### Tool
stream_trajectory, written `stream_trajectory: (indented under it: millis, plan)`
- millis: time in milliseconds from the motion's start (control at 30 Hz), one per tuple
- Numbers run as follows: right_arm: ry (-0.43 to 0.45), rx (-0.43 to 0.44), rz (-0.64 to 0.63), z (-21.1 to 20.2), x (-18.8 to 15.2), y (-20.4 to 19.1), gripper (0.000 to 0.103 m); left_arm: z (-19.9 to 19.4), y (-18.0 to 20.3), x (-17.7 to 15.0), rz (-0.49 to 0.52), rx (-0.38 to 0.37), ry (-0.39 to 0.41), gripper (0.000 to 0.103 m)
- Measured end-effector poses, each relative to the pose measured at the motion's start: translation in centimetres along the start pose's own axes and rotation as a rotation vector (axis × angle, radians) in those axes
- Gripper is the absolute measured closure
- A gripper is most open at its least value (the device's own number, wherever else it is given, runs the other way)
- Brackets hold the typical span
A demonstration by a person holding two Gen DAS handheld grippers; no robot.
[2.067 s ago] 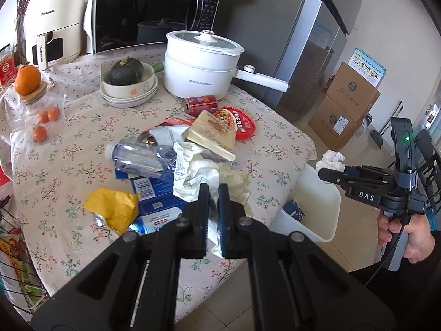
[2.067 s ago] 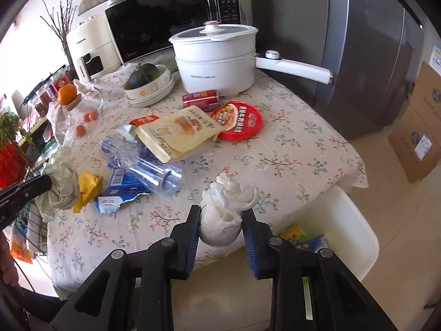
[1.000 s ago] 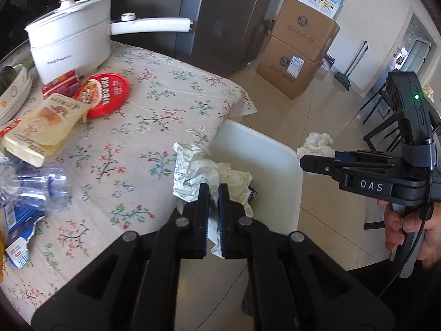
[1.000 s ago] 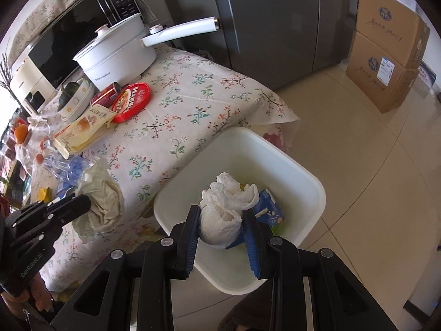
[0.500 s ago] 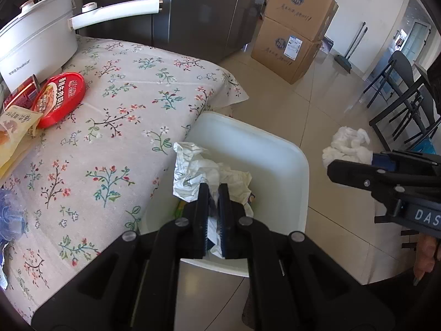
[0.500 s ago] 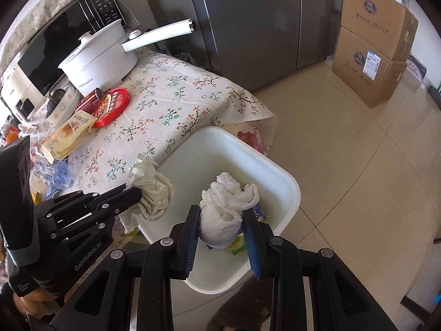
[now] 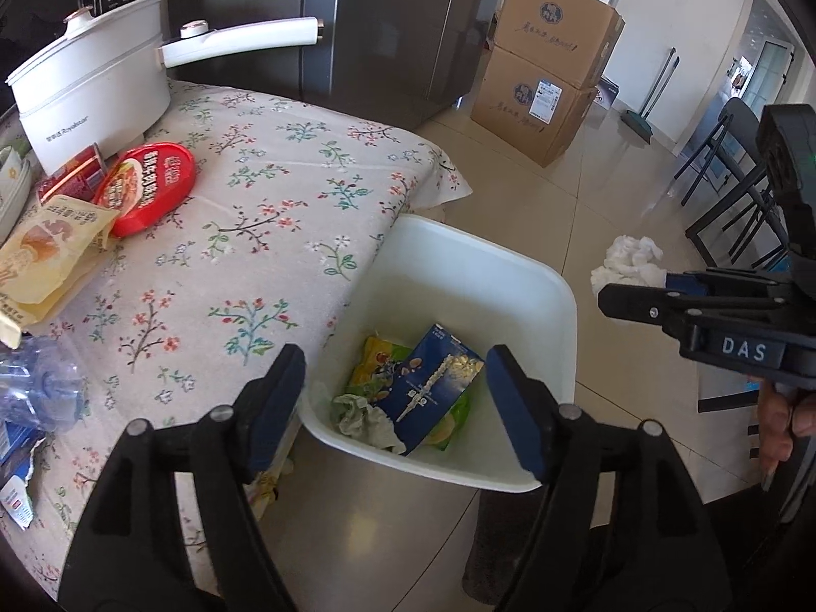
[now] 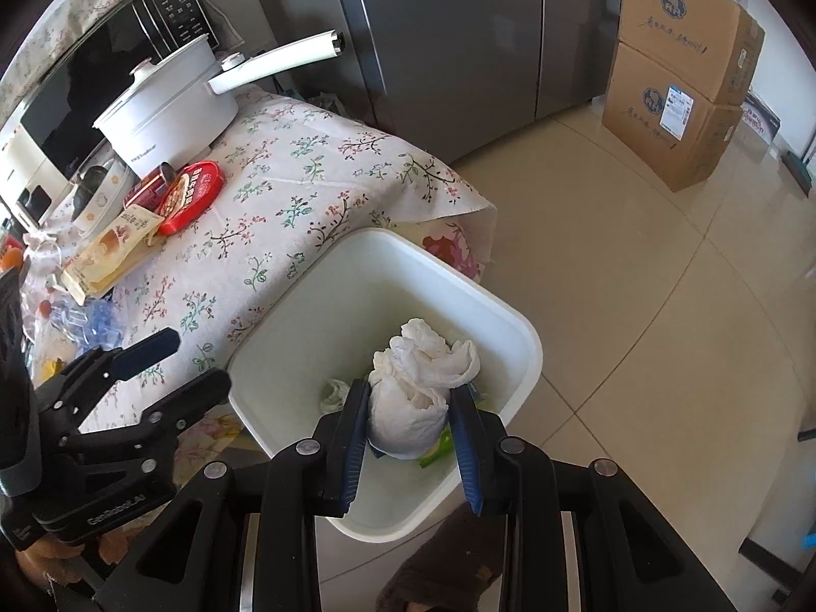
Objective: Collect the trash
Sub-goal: 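Open both grippers to drop the wrapper and tissue into the bin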
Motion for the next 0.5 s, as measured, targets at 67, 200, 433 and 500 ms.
stream_trajectory:
  millis: [67, 200, 433, 500]
  plan:
    - [-0.007, -0.004, -0.006, 0.2, 0.1, -0.4, 0.071, -1.2, -1.0, -0.2, 0.005, 0.025, 0.012, 0.021]
    - [-0.018, -0.017, -0.026, 0.8, 0.3, -1.3, 0.071, -3.5, -3.6, -1.0, -0.001, 0.073, 0.019, 0.019]
    - [-0.043, -0.063, -0.062, 2.5, 0.7, -2.9, 0.068, -7.4, -7.5, -2.5, -0.031, 0.164, 0.066, 0.003]
    - [-0.045, -0.074, -0.062, 2.9, 0.9, -3.2, 0.068, -8.6, -8.6, -3.2, -0.038, 0.175, 0.095, 0.002]
Point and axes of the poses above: each gripper's, at about its wrist camera, not at the fingertips, and z roughly the way its jaws point, y to its right, x to its top, the point moved 1 cm from there along z, roughly the way its jaws point, and after that the axes turned 9 degrees about -z, right-handed, at the moved point
